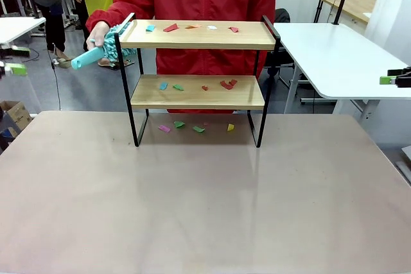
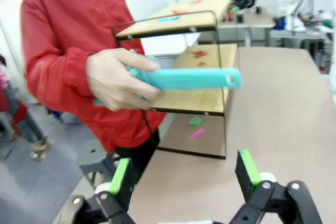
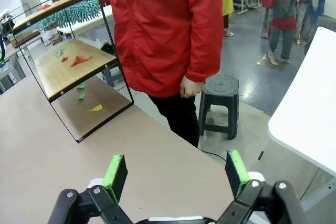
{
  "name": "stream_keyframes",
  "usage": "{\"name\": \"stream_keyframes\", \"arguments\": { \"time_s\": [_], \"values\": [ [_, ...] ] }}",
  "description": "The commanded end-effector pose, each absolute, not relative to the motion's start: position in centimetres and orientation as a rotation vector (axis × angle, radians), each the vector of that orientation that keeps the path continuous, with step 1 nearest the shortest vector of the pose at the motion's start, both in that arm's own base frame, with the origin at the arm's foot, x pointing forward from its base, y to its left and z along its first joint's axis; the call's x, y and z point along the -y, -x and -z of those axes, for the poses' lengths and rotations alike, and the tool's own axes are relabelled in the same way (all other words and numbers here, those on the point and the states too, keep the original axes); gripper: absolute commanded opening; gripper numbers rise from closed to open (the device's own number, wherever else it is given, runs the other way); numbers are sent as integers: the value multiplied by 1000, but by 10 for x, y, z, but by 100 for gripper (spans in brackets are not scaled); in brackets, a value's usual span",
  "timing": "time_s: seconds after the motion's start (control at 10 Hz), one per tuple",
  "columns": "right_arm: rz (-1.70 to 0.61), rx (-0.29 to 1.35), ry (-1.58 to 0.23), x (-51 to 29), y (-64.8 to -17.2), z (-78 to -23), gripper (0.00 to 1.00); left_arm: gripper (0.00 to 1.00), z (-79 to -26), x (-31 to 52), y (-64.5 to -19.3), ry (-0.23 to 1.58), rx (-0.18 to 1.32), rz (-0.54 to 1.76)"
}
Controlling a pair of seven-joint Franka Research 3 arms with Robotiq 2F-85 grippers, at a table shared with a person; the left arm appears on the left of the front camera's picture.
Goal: Clean the shelf.
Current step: Pick up the Duster handed by the human.
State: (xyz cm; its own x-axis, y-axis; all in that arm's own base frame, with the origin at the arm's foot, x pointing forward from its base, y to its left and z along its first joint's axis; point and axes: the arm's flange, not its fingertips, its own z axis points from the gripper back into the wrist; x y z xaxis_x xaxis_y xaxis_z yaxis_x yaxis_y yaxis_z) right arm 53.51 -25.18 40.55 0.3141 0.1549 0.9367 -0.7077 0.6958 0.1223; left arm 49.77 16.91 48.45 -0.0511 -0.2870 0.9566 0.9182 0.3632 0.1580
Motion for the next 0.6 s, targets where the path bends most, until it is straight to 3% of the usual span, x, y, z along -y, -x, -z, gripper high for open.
{"name": "stream_keyframes", "arguments": {
  "time_s": [0.0, 0.1, 0.2, 0.3, 0.5],
  "values": [
    [-616, 1115, -586, 250, -534, -406, 100, 100, -547, -160, -487, 584, 1177, 1004],
    [-616, 1115, -586, 250, -534, -406, 100, 100, -583, -151, -482, 561, 1103, 948],
    [-616, 1115, -586, 250, -534, -406, 100, 100, -613, -134, -472, 394, 1064, 1004],
    [-616, 1115, -586, 250, -534, -406, 100, 100, -640, -113, -460, 338, 1025, 1007],
    [-616, 1115, -586, 250, -534, -406, 100, 100, -681, -68, -446, 212, 913, 862]
  ]
}}
